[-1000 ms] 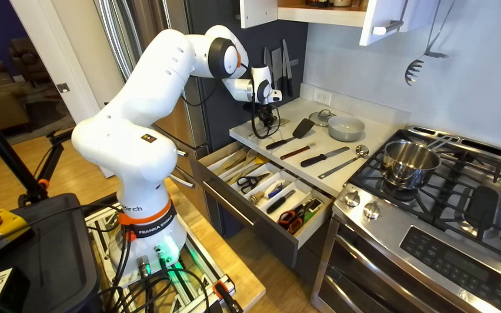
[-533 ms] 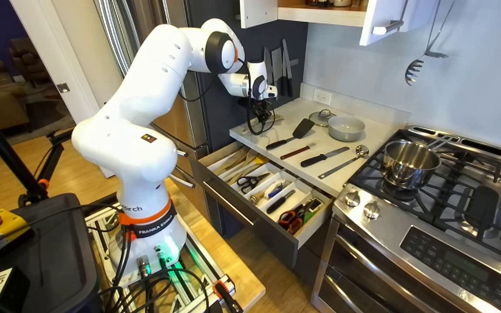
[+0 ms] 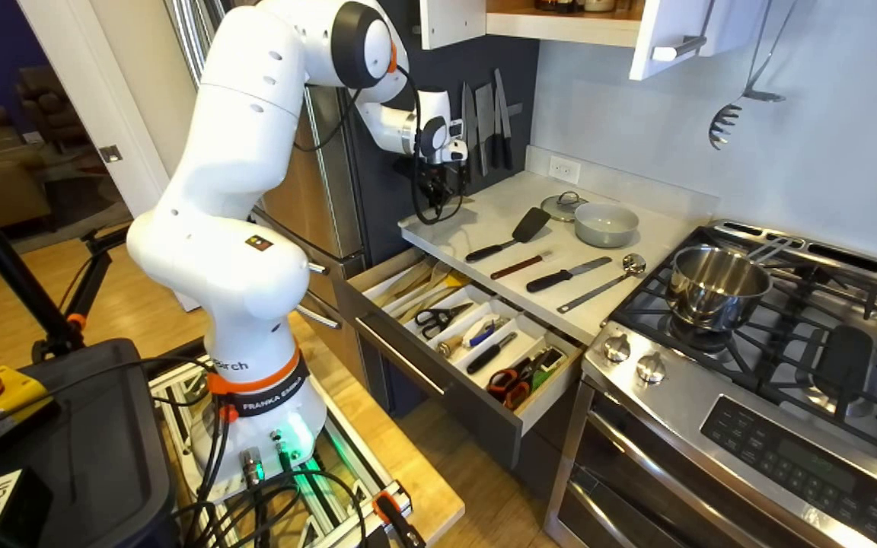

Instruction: Put the spatulas on the counter in the open drawer.

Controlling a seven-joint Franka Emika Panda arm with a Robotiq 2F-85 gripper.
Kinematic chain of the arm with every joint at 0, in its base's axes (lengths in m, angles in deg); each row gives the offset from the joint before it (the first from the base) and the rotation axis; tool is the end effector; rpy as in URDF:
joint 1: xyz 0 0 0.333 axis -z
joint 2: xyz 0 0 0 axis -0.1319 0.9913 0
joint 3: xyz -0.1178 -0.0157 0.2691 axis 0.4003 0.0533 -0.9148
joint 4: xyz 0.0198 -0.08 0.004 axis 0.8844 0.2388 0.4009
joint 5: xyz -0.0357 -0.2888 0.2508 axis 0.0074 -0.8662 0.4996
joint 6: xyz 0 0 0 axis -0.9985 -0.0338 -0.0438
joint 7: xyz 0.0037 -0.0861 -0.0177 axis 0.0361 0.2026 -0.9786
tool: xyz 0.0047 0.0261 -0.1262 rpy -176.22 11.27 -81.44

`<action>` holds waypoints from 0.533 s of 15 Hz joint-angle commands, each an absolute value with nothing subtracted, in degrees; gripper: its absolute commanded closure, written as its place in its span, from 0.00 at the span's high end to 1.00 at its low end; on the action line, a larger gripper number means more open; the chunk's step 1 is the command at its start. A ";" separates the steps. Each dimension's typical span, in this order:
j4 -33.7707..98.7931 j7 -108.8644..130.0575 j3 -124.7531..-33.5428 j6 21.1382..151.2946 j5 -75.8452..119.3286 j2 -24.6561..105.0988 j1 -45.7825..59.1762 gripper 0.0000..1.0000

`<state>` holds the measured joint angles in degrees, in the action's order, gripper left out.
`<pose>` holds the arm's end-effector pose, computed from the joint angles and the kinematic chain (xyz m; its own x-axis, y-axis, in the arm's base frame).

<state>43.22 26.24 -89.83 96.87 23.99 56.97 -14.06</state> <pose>0.5793 0.3077 0.2082 0.9845 0.1186 0.1289 0.1327 -0.9853 -0.1072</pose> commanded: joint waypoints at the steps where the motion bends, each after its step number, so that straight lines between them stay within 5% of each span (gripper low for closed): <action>1: 54.95 21.59 -94.09 93.18 29.48 47.13 -10.31 0.06; 8: 63.58 16.11 -97.33 78.08 39.10 38.86 -7.00 0.06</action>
